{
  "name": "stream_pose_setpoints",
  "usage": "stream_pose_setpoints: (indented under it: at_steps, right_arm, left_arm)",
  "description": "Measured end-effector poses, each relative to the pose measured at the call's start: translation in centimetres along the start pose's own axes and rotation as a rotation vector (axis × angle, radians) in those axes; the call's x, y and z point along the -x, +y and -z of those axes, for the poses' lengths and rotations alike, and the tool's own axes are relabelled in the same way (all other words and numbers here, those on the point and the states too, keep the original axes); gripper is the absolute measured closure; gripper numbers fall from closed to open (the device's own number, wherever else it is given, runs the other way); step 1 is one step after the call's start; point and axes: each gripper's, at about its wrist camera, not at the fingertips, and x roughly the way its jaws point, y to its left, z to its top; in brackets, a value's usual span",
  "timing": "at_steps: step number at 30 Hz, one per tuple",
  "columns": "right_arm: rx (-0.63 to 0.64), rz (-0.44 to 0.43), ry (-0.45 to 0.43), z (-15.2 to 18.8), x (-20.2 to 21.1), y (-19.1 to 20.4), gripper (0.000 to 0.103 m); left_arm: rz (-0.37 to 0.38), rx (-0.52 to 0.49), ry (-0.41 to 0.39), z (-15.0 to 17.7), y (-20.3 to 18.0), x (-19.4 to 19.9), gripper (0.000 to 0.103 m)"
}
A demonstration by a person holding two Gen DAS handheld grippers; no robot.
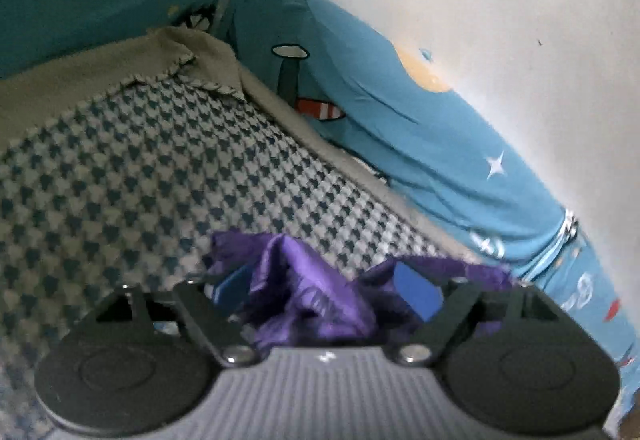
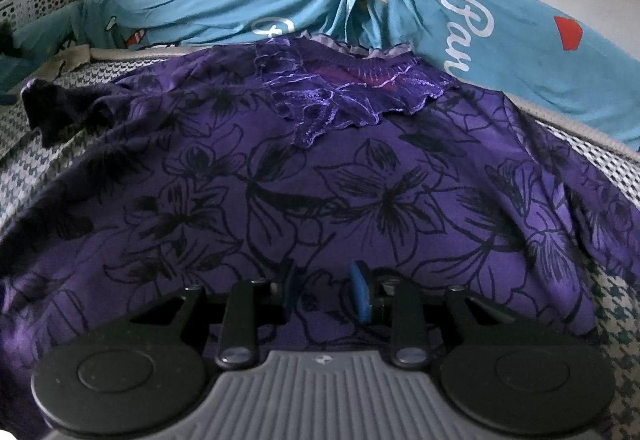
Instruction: Fold clothes
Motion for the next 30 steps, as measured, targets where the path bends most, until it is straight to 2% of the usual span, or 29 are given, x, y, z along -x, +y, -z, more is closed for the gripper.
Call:
stream_pose_setpoints:
  at_steps: [4,10,11,13,15,16,17,18,20,23,25,27,28,30]
  right_arm:
    - [0.012,0.002,-0.003,0.0,0.0,0.0,0.072]
    - [0.028,0.005,-0.009,0.0,-0.2,0.2,0.071]
    - [0.032,0.006,-0.011,0.0,-0.2,0.3,0.071]
    - [0.040,0.009,-0.014,0.0,-0.3,0.4,0.070]
    - [0.047,0.012,-0.018,0.0,-0.4,0.4,0.070]
    - [0.050,0.012,-0.019,0.0,-0.4,0.4,0.070]
    - [0.051,0.012,-0.020,0.0,-0.4,0.4,0.070]
    - [0.050,0.012,-0.020,0.0,-0.4,0.4,0.070]
    - [0.049,0.012,-0.021,0.0,-0.4,0.4,0.069]
    - [0.051,0.015,-0.023,0.0,-0.4,0.5,0.069]
    - [0.055,0.018,-0.024,0.1,-0.4,0.5,0.069]
    - [0.059,0.019,-0.025,0.0,-0.4,0.6,0.069]
    - [0.060,0.020,-0.026,0.0,-0.4,0.6,0.069]
    - [0.063,0.020,-0.027,0.0,-0.4,0.6,0.069]
  left_arm:
    - [-0.031,-0.005,0.026,-0.7,-0.7,-1.9,0.015]
    - [-0.137,0.008,0.104,-0.9,-0.5,-4.9,0.015]
    - [-0.149,0.006,0.112,-0.9,-0.5,-5.3,0.018]
    - [-0.160,0.013,0.121,-0.8,-0.4,-5.6,0.032]
    - [-0.143,0.027,0.129,-0.5,-0.2,-5.9,0.061]
    - [-0.126,0.030,0.127,-0.4,-0.3,-5.8,0.069]
    - [-0.116,0.025,0.114,-0.2,-0.4,-5.5,0.079]
    - [-0.117,0.006,0.080,-0.2,-0.8,-4.9,0.084]
    - [-0.122,-0.038,0.002,0.0,-1.6,-3.5,0.087]
    - [-0.145,-0.143,-0.206,0.5,-3.2,0.1,0.087]
    - [-0.158,-0.201,-0.308,0.8,-3.9,2.2,0.087]
    - [-0.207,-0.226,-0.338,1.4,-4.1,3.4,0.087]
    - [-0.235,-0.219,-0.323,1.8,-3.8,3.5,0.087]
    - [-0.283,-0.177,-0.246,2.2,-2.6,3.1,0.086]
